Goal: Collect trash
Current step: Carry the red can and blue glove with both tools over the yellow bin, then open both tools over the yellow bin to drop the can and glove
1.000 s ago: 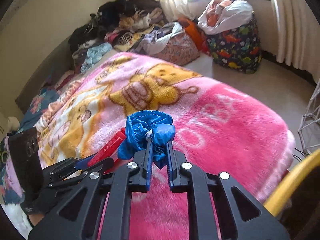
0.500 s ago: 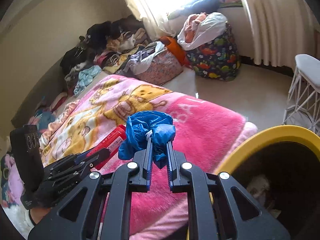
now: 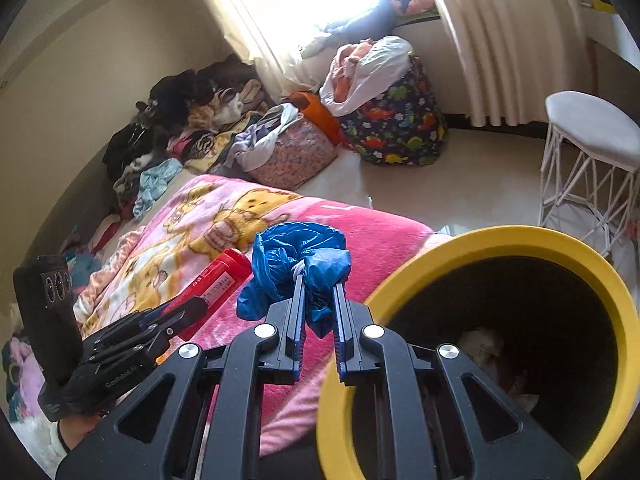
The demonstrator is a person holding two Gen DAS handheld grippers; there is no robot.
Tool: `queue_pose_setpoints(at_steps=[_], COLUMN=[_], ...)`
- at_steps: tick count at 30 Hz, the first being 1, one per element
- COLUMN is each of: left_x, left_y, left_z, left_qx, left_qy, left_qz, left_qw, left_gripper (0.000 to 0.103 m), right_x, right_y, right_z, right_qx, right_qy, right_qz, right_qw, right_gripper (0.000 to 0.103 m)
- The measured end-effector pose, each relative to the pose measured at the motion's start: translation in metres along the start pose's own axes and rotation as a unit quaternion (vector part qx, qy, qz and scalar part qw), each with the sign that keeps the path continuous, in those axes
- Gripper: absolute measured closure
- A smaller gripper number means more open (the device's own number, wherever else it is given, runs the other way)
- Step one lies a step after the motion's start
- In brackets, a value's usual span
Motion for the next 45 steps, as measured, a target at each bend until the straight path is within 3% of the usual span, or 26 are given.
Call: queue_pose_setpoints(at_steps=[20, 39, 45], left_x=[0.000, -0.024, -0.030], left_y=[-0.080, -0.154, -0.164], left_z=[-0.010, -0.027, -0.032], left_qx=[-0.051, -0.090, -0.094], left_qy=[0.008, 0.041, 0.051], left_qz=[-0.061, -0.132, -0.141], left_qw=[0.9968, 0.9863, 0.9842], left_gripper=[0.078, 0.078, 0.078], right_x=[-0.022, -0.050, -0.052], right_y=[-0.070, -0.116, -0.122], right_z=[0.049, 0.083, 0.094], right_qx=[-0.056, -0.090, -0.092], right_qy=[-0.025, -0.021, -0.026], right_qz=[-0.066, -0.119, -0.128], right_qw=[0.996, 0.989, 0.987], right_gripper=[0.091, 0.088, 0.074])
Point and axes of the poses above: each gripper's, at about its wrist camera, not at the fingertips, and z roughly against the way its jaws point, y to its left, x to its top, the point moved 6 cm from there along -z, roughly the way its jaws point, and after that the axes turned 2 degrees about -y, right-handed, at the moved point
